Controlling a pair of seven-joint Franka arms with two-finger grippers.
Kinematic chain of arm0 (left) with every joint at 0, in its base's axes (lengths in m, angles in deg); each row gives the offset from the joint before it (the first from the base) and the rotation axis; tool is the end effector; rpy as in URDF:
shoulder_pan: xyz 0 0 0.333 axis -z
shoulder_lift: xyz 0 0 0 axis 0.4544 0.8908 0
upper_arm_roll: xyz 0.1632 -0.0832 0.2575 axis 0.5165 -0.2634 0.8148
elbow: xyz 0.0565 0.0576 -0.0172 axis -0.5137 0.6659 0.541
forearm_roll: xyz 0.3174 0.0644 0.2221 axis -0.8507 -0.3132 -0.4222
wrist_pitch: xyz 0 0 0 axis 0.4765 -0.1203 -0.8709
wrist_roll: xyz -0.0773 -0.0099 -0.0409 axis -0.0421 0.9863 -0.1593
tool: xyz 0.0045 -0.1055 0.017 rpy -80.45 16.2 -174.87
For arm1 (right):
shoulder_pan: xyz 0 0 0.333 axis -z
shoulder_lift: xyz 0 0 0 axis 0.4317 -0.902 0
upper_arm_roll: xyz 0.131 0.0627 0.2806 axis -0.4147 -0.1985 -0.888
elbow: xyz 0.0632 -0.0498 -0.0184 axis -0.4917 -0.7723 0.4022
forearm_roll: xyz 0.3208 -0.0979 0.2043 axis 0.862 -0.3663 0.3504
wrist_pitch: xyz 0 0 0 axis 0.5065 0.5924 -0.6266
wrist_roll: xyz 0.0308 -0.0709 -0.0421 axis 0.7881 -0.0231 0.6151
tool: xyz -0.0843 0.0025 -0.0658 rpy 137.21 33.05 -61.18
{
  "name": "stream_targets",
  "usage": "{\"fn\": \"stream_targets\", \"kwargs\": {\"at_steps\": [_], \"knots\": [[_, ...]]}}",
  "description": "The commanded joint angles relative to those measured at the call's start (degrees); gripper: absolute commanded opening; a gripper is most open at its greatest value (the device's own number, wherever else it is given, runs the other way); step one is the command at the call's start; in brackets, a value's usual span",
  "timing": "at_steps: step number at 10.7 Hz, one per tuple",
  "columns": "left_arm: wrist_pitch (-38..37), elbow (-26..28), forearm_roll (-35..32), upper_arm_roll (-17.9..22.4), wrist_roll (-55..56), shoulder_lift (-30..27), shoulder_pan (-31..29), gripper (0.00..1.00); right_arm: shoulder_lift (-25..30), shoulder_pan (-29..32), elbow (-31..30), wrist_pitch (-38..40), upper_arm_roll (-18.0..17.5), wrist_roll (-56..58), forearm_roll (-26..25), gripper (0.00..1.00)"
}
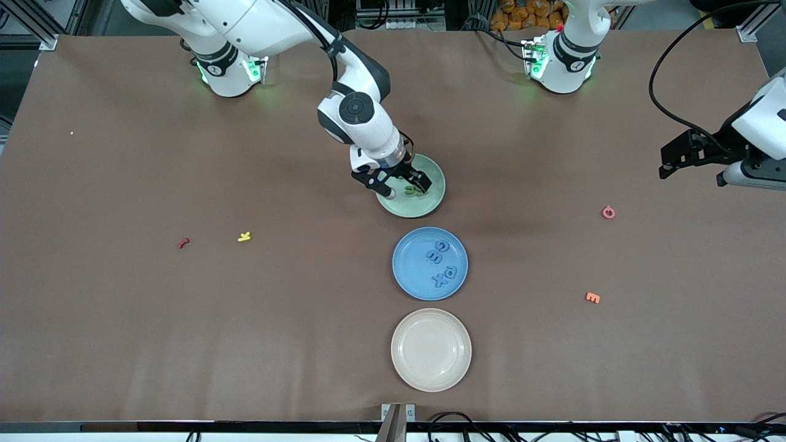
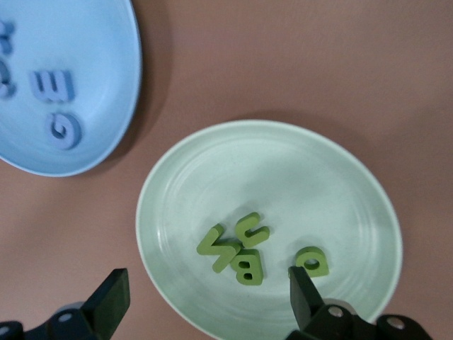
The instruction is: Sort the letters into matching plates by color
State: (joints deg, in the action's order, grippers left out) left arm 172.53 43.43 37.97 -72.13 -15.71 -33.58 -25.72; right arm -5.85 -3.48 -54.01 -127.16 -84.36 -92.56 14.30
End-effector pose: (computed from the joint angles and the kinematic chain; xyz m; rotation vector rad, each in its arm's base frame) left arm 0.5704 -0.0458 0.6222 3.1167 -0.2321 0.0988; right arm 0.4198 0.5114 0.2486 -2.6885 0.8984 0.1220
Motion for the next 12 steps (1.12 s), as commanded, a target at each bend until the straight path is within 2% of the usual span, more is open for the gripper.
{"fn": "stream_targets", "kwargs": {"at_steps": [1,5,12], "knots": [[0.86,-0.78,-1.34,-0.21,-0.01,0.16,-0.25,1.00,7.62,7.60,-0.76,10.06,-5.58,-0.41,-2.31,1.00],[0.86,-0.78,-1.69,-2.04,2.44,-0.97,0.19,1.00,17.73,13.49,-0.85,20.01,-7.61,3.45,-1.61,1.00],[0.78,-0.69,-1.52,-2.49,5.36,-0.98,-0.33,1.00,25.74,19.38,-0.59,27.13,-7.87,12.85,-1.00,1.00]]}}
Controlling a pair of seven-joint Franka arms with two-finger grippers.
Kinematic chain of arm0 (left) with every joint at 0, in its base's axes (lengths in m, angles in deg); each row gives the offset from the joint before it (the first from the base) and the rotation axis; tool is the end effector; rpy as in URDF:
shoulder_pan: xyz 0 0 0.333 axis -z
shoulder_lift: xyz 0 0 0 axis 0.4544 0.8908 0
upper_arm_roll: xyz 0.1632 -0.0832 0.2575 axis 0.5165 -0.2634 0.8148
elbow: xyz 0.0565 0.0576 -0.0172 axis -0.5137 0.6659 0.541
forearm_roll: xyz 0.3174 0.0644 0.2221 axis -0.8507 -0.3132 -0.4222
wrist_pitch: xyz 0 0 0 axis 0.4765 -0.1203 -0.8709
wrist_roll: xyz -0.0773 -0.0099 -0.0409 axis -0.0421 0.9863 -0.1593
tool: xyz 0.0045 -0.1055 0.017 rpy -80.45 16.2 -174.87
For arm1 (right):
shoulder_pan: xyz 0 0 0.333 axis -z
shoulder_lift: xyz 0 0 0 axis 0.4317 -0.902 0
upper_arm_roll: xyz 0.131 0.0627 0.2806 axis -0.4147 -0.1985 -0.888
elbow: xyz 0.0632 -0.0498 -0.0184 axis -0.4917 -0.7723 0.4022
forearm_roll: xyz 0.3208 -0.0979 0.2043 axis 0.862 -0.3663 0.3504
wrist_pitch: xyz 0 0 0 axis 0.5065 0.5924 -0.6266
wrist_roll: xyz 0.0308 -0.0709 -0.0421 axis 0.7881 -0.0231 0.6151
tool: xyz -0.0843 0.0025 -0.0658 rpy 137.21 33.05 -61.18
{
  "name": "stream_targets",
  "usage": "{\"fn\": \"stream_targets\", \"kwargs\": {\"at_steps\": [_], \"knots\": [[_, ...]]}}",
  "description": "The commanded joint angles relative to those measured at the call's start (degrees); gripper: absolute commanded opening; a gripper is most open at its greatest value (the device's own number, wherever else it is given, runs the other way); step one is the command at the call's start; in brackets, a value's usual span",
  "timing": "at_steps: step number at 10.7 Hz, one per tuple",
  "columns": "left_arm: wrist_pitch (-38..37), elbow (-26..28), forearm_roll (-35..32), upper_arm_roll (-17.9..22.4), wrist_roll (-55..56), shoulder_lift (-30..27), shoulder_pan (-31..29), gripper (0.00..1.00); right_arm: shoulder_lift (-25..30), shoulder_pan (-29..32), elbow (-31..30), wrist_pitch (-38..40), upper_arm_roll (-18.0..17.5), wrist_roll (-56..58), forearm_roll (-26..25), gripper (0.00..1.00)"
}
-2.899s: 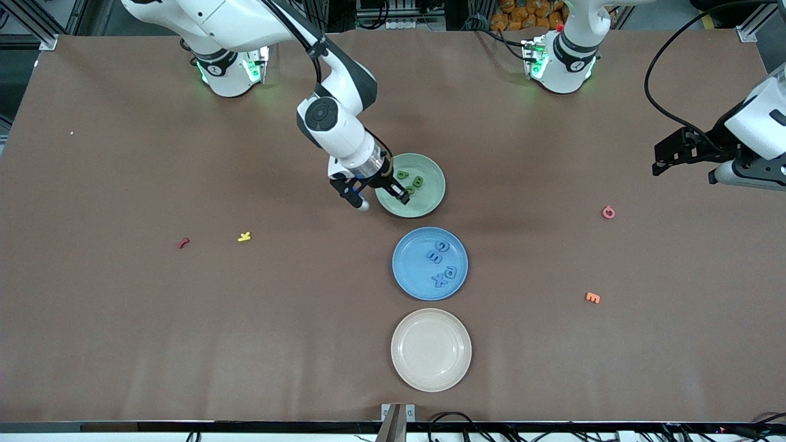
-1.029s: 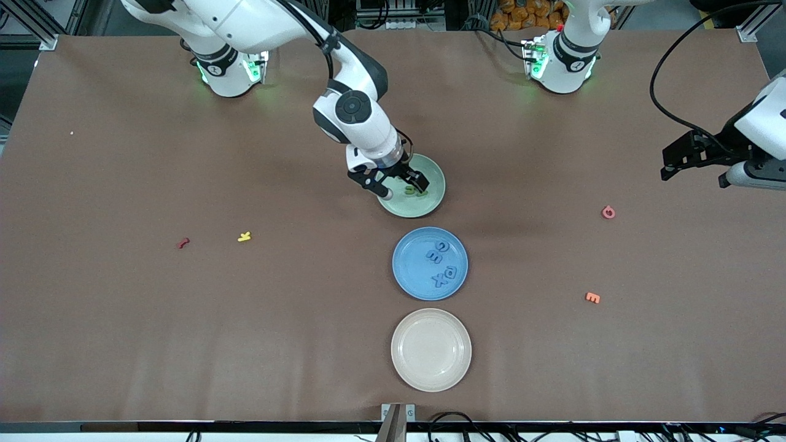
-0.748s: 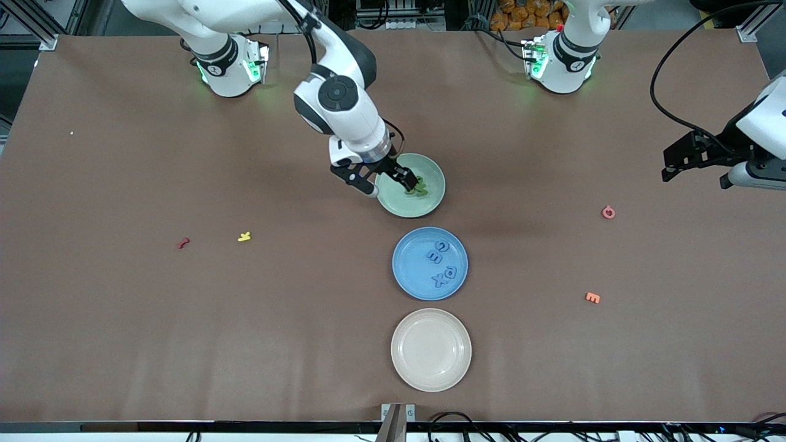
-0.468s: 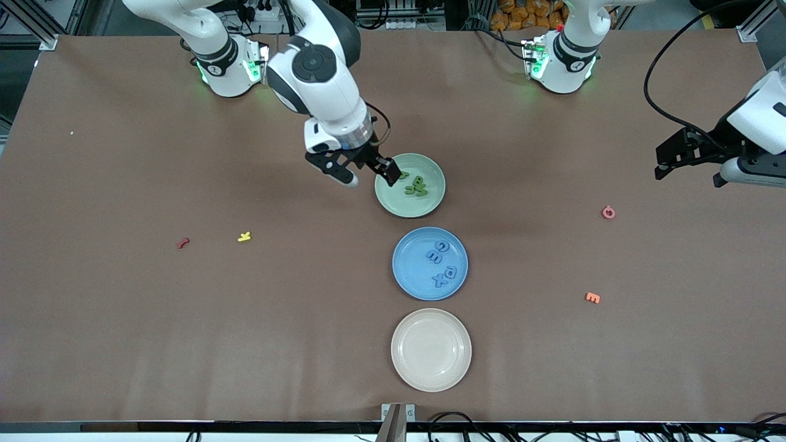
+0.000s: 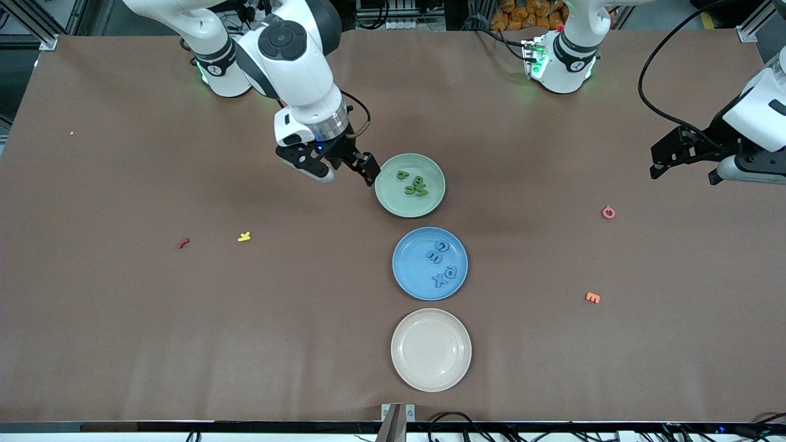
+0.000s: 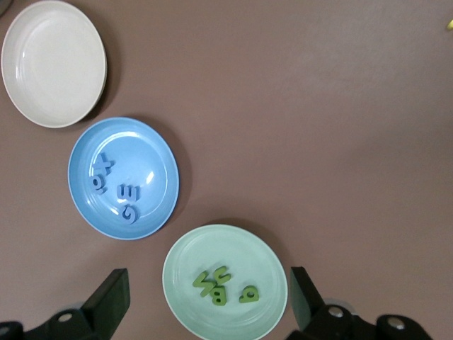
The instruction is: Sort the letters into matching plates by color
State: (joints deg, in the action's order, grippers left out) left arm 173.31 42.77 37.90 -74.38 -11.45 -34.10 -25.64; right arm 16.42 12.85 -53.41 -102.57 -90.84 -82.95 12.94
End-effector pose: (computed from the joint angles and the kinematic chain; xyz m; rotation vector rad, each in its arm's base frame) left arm 0.5670 -0.0685 0.6343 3.1132 -0.1792 0.1506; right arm 0.4702 0.4075 0.4466 -2.8218 0.8383 -0.1019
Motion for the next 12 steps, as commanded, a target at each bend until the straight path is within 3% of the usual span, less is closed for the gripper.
{"fn": "stream_targets", "kwargs": {"at_steps": [1,3,6,9,12], "knots": [[0.00,0.05,-1.45,-0.24,1.09,-0.45,-0.51,1.00,4.79,3.92,-1.19,3.77,-1.22,6.30,2.80,1.00],[0.00,0.14,-1.45,-0.24,1.09,-0.54,-0.51,1.00,7.60,6.29,-0.58,8.42,-1.04,12.98,5.89,1.00],[0.00,0.06,-1.18,-0.24,1.18,-0.45,-0.42,1.00,8.23,8.06,3.46,16.95,1.06,19.40,6.08,1.00],[0.00,0.06,-1.18,-0.24,1.18,-0.37,-0.42,1.00,9.63,9.73,4.00,18.81,3.26,24.68,6.87,1.00],[0.00,0.14,-1.27,-0.24,1.18,-0.37,-0.42,1.00,11.13,9.74,4.87,22.75,9.22,33.81,6.96,1.00]]}}
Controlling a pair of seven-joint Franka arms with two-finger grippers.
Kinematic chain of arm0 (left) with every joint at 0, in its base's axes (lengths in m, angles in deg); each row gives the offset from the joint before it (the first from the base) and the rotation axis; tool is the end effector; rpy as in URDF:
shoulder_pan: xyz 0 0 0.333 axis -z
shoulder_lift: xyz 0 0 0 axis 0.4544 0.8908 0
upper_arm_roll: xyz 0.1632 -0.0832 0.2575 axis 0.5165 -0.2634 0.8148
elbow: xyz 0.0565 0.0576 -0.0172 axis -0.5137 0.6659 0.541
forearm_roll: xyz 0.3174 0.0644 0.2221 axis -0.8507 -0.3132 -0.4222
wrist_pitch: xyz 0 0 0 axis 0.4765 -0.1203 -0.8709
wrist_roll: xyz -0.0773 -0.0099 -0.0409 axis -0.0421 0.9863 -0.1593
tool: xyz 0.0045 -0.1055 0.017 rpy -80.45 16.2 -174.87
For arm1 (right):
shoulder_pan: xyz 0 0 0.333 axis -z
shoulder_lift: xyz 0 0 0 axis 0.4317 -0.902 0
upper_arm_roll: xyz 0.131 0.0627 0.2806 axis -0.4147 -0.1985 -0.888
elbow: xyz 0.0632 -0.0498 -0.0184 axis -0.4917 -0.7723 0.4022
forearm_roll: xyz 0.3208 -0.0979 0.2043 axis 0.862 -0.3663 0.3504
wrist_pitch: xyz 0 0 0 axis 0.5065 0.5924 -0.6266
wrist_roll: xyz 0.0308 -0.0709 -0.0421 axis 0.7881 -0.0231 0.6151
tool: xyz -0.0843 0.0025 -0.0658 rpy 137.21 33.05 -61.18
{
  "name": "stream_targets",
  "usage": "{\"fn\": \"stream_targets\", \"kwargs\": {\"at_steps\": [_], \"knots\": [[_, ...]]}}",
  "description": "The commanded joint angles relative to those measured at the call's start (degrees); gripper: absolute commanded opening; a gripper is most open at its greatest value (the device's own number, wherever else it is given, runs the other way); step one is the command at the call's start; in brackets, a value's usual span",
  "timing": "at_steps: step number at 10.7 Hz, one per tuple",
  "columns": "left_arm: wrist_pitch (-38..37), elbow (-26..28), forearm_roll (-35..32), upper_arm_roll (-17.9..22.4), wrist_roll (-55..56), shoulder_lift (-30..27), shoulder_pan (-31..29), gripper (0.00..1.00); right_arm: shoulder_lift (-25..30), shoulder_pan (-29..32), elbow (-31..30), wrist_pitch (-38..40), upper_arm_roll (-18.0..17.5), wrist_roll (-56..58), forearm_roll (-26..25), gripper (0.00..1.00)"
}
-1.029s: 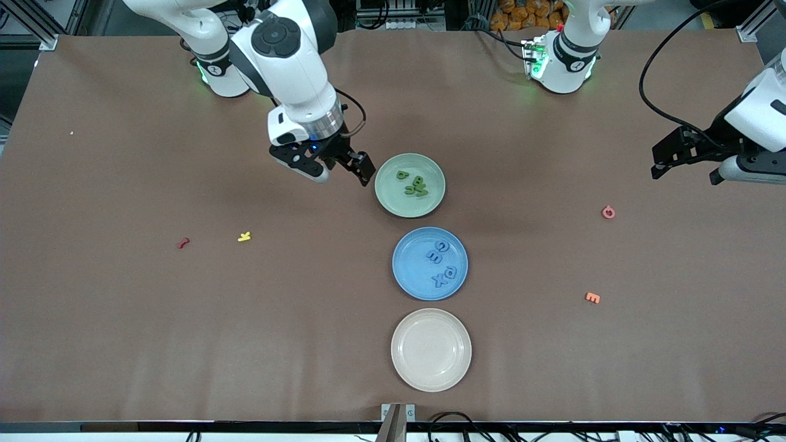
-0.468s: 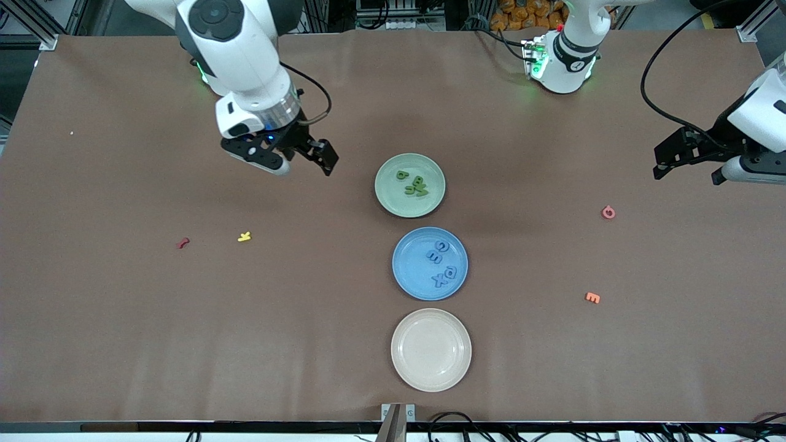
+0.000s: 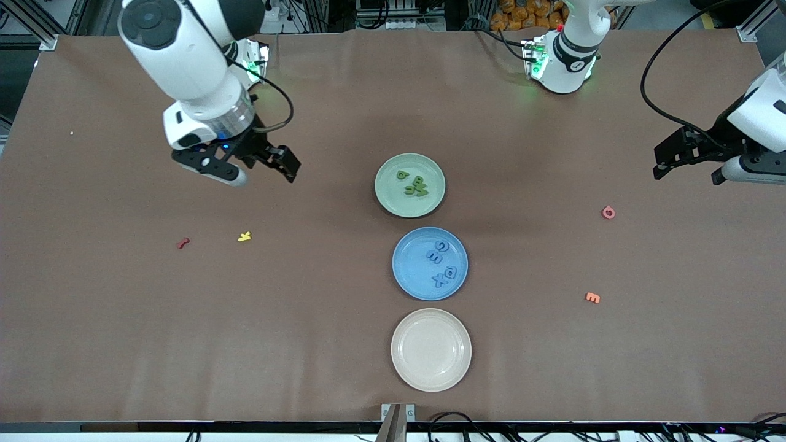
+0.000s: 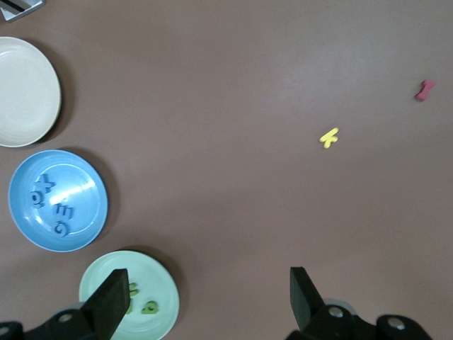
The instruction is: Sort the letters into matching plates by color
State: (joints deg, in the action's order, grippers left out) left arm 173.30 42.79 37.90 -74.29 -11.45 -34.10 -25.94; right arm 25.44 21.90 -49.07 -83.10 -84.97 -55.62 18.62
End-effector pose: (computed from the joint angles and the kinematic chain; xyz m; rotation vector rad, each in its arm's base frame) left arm 0.5674 -0.0647 0.6341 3.1143 -0.1686 0.1499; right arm 0.5143 0.2689 0.5315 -3.0001 0.5896 -0.0428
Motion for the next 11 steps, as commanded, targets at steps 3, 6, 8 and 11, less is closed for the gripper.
{"fn": "stream_targets", "kwargs": {"at_steps": [3,6,8,11], "knots": [[0.00,0.13,-1.27,-0.33,1.09,-0.37,-0.11,1.00,2.02,-0.63,3.08,7.25,10.82,16.15,1.19,1.00],[-0.09,0.13,-1.27,-0.33,1.17,-0.37,-0.03,1.00,1.85,-0.98,4.22,7.43,16.02,24.41,1.18,1.00],[-0.17,0.21,-1.27,-0.33,1.17,-0.37,-0.11,1.00,1.67,-0.98,4.93,7.52,19.53,32.31,1.10,1.00],[-0.17,0.13,-1.35,-0.33,1.09,-0.28,-0.11,1.00,1.14,-0.90,6.51,9.35,23.58,45.32,0.23,1.00]]}}
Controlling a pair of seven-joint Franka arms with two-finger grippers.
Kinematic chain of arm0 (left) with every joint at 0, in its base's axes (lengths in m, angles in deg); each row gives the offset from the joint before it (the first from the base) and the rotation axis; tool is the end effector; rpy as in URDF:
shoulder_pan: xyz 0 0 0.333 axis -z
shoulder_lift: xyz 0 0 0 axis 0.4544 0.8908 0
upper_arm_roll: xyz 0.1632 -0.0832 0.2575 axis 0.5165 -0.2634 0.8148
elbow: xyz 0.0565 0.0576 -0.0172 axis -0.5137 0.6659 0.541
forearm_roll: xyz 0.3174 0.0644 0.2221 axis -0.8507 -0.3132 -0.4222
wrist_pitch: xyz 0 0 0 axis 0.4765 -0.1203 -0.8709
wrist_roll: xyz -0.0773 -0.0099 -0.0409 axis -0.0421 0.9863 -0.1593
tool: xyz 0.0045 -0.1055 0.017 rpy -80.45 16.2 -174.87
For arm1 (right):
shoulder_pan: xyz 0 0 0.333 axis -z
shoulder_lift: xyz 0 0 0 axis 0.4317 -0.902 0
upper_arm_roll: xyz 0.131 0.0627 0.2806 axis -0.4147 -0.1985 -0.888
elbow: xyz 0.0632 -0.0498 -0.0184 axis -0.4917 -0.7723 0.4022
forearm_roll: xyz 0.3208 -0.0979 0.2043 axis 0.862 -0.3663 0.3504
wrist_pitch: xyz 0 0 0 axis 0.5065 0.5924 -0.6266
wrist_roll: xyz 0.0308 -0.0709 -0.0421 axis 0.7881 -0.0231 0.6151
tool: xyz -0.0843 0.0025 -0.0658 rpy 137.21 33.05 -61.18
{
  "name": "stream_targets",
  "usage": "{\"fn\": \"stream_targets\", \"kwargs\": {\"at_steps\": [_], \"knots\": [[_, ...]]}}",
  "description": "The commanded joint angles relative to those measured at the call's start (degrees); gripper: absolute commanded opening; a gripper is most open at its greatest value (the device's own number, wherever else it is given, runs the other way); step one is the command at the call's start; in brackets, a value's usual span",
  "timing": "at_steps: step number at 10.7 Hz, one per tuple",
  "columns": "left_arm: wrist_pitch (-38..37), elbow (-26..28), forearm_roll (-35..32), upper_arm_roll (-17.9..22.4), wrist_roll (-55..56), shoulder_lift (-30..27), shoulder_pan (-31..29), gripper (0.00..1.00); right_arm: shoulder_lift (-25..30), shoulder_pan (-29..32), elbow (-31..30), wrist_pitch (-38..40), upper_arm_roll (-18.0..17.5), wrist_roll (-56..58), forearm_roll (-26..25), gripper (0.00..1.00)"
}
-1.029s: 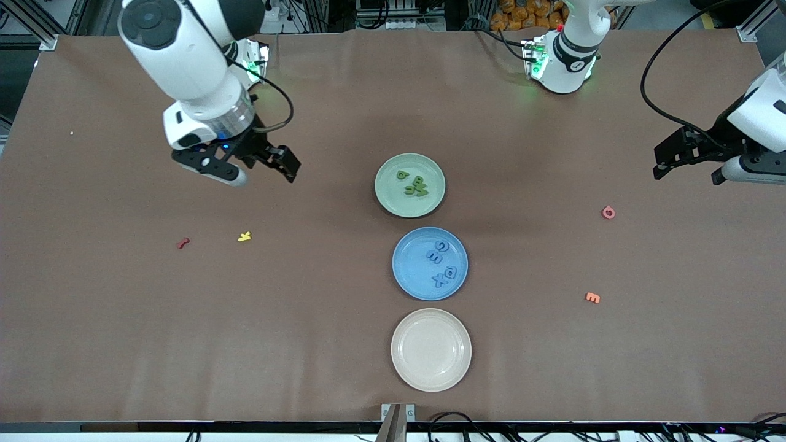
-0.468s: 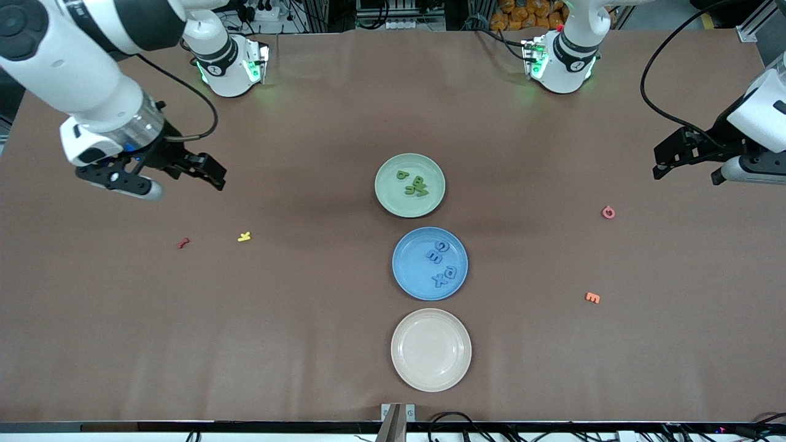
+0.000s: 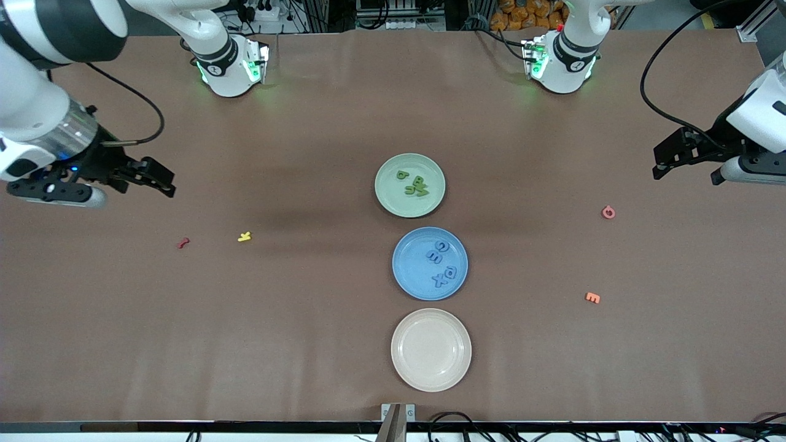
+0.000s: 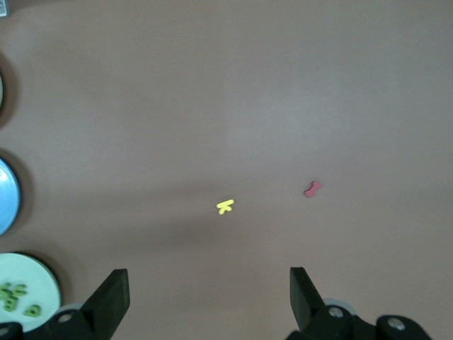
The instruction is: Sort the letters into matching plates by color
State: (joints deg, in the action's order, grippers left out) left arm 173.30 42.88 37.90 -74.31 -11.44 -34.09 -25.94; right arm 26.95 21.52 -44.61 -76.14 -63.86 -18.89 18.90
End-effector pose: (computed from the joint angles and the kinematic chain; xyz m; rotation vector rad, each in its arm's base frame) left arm 0.5675 -0.0649 0.6333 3.1144 -0.1689 0.1472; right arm 0.5659 0.0718 0.5714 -3.0874 0.1623 -0.0715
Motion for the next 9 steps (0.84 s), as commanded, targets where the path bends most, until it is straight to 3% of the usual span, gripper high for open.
{"fn": "stream_targets", "kwargs": {"at_steps": [1,4,9], "knots": [[-0.17,0.12,-1.27,-0.31,1.09,-0.29,-0.12,1.00,-0.37,-0.25,2.49,2.84,3.26,12.20,-0.23,1.00],[-0.08,0.03,-1.27,-0.31,1.00,-0.20,-0.12,1.00,-0.37,-0.25,2.76,3.63,6.42,19.25,-0.06,1.00],[0.09,0.12,-1.35,-0.31,0.65,-0.03,-0.12,1.00,-0.29,-0.25,3.37,3.99,8.10,22.51,-3.21,1.00]]}}
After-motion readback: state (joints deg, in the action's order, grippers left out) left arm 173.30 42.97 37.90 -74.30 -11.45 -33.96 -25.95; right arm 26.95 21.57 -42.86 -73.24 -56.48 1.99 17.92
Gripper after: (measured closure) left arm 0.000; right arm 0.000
